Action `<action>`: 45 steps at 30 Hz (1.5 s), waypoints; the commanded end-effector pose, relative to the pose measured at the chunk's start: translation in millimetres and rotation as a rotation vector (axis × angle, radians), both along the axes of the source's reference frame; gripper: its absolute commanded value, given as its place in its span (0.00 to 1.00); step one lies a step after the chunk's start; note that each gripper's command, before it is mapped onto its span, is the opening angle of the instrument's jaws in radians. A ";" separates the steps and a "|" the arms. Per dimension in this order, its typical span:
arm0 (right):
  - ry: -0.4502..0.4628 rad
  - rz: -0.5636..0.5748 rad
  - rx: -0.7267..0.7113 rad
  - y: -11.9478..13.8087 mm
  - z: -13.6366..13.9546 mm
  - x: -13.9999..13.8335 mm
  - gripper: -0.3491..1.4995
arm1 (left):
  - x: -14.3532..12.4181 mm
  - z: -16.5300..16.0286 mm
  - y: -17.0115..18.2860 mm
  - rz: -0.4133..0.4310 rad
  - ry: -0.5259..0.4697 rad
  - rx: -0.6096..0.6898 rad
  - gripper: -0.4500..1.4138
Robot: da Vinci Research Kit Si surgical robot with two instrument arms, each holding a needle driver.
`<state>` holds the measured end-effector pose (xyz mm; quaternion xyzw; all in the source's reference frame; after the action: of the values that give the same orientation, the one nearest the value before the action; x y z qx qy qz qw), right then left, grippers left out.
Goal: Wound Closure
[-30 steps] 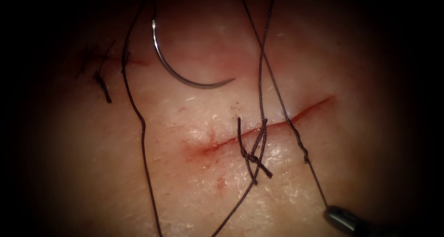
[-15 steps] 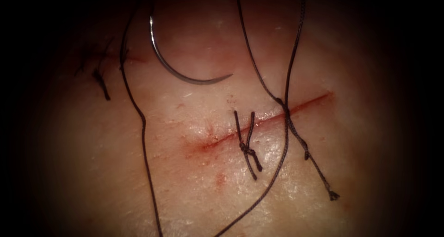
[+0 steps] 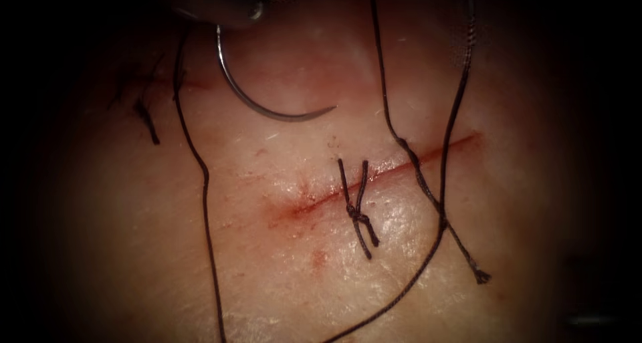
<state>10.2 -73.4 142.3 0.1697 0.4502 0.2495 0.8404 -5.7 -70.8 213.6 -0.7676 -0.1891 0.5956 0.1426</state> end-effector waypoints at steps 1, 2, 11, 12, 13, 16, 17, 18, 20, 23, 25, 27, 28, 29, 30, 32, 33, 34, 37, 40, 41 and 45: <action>-0.009 0.011 -0.017 2.2 2.1 1.2 0.76 | -0.4 0.4 -1.0 -0.002 -0.017 0.001 0.00; -0.015 0.020 -0.022 3.3 2.7 1.5 0.74 | -0.3 0.1 -1.4 -0.004 -0.032 0.000 0.00; -0.008 0.006 -0.051 10.8 7.6 6.1 0.46 | 0.2 -2.4 -7.5 -0.140 -0.094 0.009 0.00; 0.001 0.000 -0.046 11.0 7.9 6.7 0.43 | 0.1 -2.6 -8.1 -0.150 -0.094 0.009 0.00; 0.015 -0.007 -0.042 11.2 8.1 7.6 0.35 | -0.2 -3.0 -9.0 -0.154 -0.096 0.006 0.00; 0.064 -0.029 -0.031 11.4 8.1 9.8 0.00 | -0.8 -3.9 -11.0 -0.143 -0.080 -0.003 0.00; 0.074 -0.030 -0.033 11.5 7.9 10.5 0.00 | -1.0 -4.2 -11.5 -0.148 -0.069 -0.002 0.00; 0.082 -0.033 -0.033 11.5 7.8 11.2 0.00 | -1.0 -4.5 -11.9 -0.147 -0.060 -0.003 0.00; 0.091 -0.045 -0.030 12.0 7.6 12.4 0.00 | -1.0 -5.2 -12.7 -0.144 -0.039 -0.001 0.00; 0.097 -0.059 -0.045 13.3 7.6 13.7 0.00 | -0.8 -5.9 -13.6 -0.153 -0.026 0.002 0.00; 0.092 -0.048 -0.064 14.3 7.7 14.6 0.00 | -0.9 -6.2 -14.1 -0.152 -0.023 0.012 0.00; 0.081 -0.035 -0.084 15.3 8.0 15.8 0.00 | -1.1 -6.2 -14.5 -0.147 -0.017 0.021 0.00; 0.077 -0.031 -0.090 15.6 8.2 16.4 0.00 | -1.3 -6.2 -14.6 -0.145 -0.014 0.025 0.00; 0.070 -0.024 -0.097 15.8 8.5 17.4 0.00 | -1.5 -6.2 -14.7 -0.148 -0.010 0.030 0.00; 0.075 -0.033 -0.097 15.9 8.6 18.1 0.00 | -1.7 -6.1 -14.8 -0.144 -0.014 0.034 0.00; 0.103 -0.052 -0.084 15.7 8.9 20.3 0.00 | -2.2 -5.8 -14.8 -0.134 -0.020 0.039 0.00; 0.114 -0.064 -0.082 15.5 9.0 21.0 0.00 | -2.5 -5.7 -14.8 -0.127 -0.023 0.048 0.00; 0.124 -0.078 -0.083 15.3 9.0 21.7 0.00 | -2.8 -5.5 -14.6 -0.123 -0.024 0.045 0.00; 0.159 -0.121 -0.081 15.0 8.8 22.6 0.00 | -3.0 -5.2 -14.2 -0.105 -0.014 0.050 0.00; 0.154 -0.114 -0.106 15.0 8.3 22.0 0.00 | -2.7 -5.0 -13.9 -0.089 -0.009 0.048 0.00; 0.149 -0.107 -0.111 15.0 8.2 21.6 0.00 | -2.5 -4.9 -13.9 -0.083 -0.006 0.048 0.00; 0.116 -0.062 -0.134 15.6 7.5 18.9 0.00 | -1.3 -4.6 -13.7 -0.081 0.023 0.054 0.00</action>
<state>28.7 -57.4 149.2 0.1417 0.5081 0.1808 0.8301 -6.2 -83.7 208.5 -0.7599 -0.1720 0.5981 0.1876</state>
